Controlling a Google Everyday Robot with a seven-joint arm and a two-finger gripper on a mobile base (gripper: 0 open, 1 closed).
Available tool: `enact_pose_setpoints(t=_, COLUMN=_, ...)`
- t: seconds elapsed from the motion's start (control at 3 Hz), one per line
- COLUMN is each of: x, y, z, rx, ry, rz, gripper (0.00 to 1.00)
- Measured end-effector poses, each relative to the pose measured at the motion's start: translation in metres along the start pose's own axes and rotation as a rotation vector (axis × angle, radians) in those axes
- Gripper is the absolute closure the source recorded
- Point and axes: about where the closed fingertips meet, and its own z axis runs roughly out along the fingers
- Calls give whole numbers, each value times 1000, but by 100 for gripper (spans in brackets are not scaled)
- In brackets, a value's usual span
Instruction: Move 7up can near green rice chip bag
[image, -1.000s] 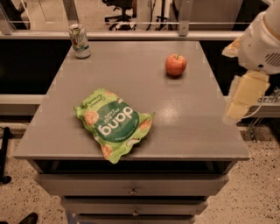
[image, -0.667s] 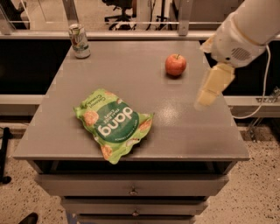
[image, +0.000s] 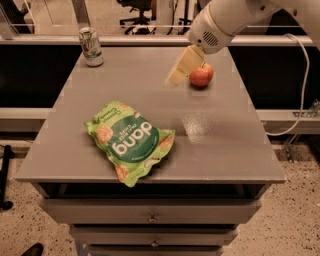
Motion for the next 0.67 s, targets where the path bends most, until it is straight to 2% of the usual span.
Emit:
enact_pose_setpoints(t=0.33, x=1, y=1, z=0, rx=-1, ry=2, rz=0, gripper=0)
enact_pose_setpoints(t=0.67, x=-5, y=-6, z=7, rx=11, ry=-39, rz=24, gripper=0)
